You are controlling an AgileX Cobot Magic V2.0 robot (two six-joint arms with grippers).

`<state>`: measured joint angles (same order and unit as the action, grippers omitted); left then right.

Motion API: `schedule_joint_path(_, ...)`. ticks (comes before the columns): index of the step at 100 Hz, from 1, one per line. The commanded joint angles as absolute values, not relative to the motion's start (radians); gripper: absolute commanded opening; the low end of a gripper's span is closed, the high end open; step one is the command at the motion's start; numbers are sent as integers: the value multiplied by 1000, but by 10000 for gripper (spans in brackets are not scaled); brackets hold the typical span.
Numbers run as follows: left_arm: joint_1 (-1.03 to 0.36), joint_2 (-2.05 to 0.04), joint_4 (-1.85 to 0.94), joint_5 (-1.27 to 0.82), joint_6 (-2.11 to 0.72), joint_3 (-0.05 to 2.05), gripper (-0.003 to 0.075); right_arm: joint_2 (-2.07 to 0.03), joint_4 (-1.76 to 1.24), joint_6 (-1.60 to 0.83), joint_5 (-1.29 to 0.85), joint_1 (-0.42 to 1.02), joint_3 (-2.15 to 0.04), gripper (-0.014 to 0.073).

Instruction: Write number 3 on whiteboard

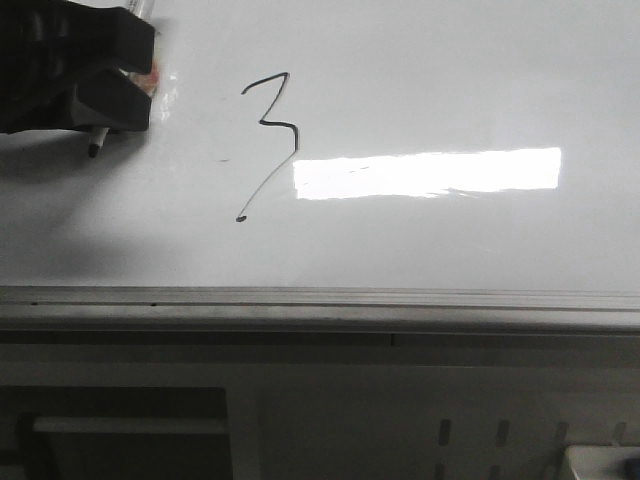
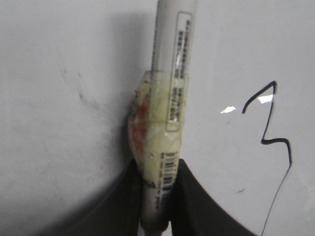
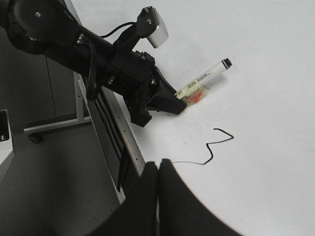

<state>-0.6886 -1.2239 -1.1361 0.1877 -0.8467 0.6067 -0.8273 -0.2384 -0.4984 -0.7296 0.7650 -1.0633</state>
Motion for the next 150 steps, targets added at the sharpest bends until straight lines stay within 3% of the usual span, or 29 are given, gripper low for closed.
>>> schedule_joint_path(1,-686,-1216,-1165,248,-839,616,-20,-820,-248,-496,-641,761,-1088,-63)
schedule_joint_path(31,-686,-1216,-1172,248,-839,616,-11,-822,-248,-496,-636,761,-1088,-63)
schedule_joint_path(38,-686,-1216,-1187,248,-839,616,45,-822,-252,-496,-638,761,-1088,-63)
schedule_joint_path(55,-686,-1216,-1207,248,-839,616,273,-822,-258,-496,-638,761,-1088,-63)
schedule_joint_path(63,-686,-1216,-1215,248,-839,616,315,-822,-259,-496,-638,761,-1088,-63)
schedule_joint_path(85,-686,-1216,-1215,248,-839,616,324,-822,-267,-496,-638,761,-1088,-63)
schedule_joint_path(105,-686,-1216,-1215,252,-839,616,546,-822,-273,-496,-638,761,-1088,-64)
schedule_joint_path(110,-686,-1216,-1215,256,-839,616,570,-822,-273,-496,-638,761,-1088,-64)
schedule_joint_path(128,-686,-1181,-1211,261,-839,624,571,-822,-273,-496,-638,761,-1088,-63)
schedule_joint_path(150,-686,-988,-1172,183,-848,632,571,-820,-273,-496,-634,761,-1088,-63)
